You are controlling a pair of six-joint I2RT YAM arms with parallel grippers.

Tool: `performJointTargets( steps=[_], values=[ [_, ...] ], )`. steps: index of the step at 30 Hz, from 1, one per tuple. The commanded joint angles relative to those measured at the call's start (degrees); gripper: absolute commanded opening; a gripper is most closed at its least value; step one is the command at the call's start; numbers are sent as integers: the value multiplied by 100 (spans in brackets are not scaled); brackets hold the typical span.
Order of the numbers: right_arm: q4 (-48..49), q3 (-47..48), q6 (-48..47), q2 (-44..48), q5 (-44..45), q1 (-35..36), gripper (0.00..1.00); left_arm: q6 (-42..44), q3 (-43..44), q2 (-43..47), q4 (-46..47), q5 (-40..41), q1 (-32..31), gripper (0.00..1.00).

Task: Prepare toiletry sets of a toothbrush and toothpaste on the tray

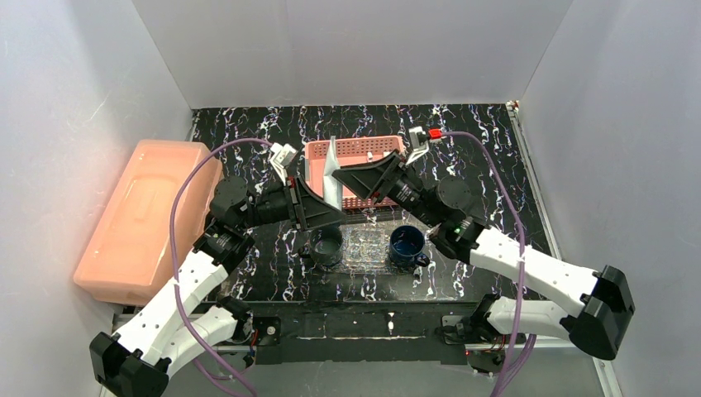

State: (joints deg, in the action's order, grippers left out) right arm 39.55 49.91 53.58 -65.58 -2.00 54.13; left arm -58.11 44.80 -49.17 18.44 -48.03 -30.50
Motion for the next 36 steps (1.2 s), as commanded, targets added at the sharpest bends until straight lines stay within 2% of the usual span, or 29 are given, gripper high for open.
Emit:
performJointTargets(
  steps=[1, 4, 8, 12, 20, 26, 36],
  values=[
    [-902, 401, -937, 450, 167, 12, 65, 80, -48, 111, 255, -455, -26, 0],
    [-1865, 760, -1517, 568, 404, 10, 68, 301, -22, 56, -84, -616, -26, 0],
    [-2993, 1145, -2281, 705, 619, 10, 73, 976, 133, -9, -1056, -732, -26, 0],
    [-3916, 1613, -2866, 722, 754, 10, 75, 2190, 630, -34, -3075, -436, -35, 0],
    [-5533, 2388, -3220, 452, 1093, 10, 75, 3845, 1415, 15, -5429, 288, -52, 0],
    [-5813, 2526, -3126, 362, 747, 10, 75, 4821, 1898, -72, -6743, 1491, -285, 0],
    [-6036, 2853, -2477, 126, 52, 10, 76, 5387, 2212, -83, -7290, 4227, -1738, 0]
  ],
)
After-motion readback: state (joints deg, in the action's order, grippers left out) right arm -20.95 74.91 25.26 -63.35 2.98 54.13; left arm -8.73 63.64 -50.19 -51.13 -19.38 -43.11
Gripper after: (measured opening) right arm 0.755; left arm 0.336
